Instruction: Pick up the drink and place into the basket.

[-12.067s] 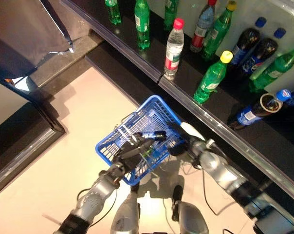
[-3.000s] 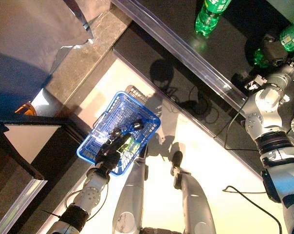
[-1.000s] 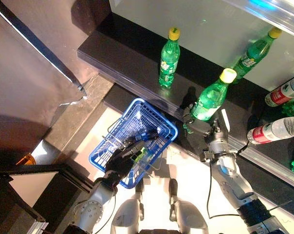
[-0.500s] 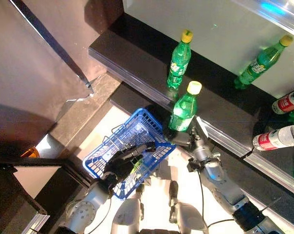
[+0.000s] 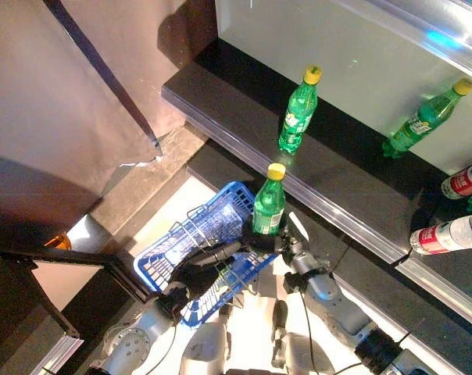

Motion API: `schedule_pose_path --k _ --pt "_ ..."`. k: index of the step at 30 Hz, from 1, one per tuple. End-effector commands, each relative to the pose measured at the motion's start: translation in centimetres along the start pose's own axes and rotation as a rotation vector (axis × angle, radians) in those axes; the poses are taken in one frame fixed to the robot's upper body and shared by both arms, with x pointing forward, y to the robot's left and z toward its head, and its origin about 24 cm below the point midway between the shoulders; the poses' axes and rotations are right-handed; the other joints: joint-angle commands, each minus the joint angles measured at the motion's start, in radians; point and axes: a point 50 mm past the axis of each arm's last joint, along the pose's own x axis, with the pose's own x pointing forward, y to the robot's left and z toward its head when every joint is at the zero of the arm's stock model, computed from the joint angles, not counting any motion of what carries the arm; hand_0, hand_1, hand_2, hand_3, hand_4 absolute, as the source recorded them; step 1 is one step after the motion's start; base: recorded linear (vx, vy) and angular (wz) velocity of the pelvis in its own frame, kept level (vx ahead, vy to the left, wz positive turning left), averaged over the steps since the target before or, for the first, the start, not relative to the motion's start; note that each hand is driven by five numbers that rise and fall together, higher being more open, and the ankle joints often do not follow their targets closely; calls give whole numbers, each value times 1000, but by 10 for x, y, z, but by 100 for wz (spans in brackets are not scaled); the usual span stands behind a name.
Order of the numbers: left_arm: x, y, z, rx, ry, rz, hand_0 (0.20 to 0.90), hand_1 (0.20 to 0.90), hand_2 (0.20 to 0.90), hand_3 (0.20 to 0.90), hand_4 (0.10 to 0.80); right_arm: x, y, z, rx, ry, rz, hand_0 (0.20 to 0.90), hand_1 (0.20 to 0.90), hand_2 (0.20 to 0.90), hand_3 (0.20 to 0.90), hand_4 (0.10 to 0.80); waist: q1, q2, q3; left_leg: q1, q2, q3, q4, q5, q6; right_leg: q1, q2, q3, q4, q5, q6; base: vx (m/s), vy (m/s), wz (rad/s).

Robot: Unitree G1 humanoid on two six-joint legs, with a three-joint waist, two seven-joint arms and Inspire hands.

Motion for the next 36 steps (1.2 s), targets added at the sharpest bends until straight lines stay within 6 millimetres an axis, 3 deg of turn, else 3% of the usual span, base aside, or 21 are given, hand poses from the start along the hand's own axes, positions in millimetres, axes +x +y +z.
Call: schedule_pose_path --k 1,12,20,28,36 --pt "-6 -116 -13 -128 -18 -746 300 300 300 200 100 5 37 16 51 -122 153 300 300 300 200 100 1 29 -283 -39 -7 -19 91 -85 -31 -27 -58 -42 43 -20 39 1 38 4" --pt "-3 -135 -30 -119 72 -890 300 300 300 200 100 15 45 -15 -15 51 183 300 300 300 200 100 8 50 -280 -49 -23 -37 78 -73 -26 -38 -74 -55 42 -9 41 -7 51 7" --pt "-3 -139 -39 -156 157 -921 300 300 300 200 100 17 34 -37 -38 172 151 300 300 300 200 100 15 52 -279 -56 -28 -44 77 -70 -20 -46 -79 -61 46 -5 42 -2 19 6" --pt "1 -145 -43 -122 187 -946 300 300 300 200 100 28 17 -45 -419 233 225 300 300 300 200 100 29 53 -270 -66 -31 -52 75 -62 -16 -54 -81 -69 49 -1 39 -18 6 5" --pt "3 -143 -44 -120 211 -932 300 300 300 200 100 32 -16 -51 -774 305 233 300 300 300 200 100 49 46 -275 -67 -34 -62 70 -61 -13 -50 -85 -83 45 4 43 4 -5 6"
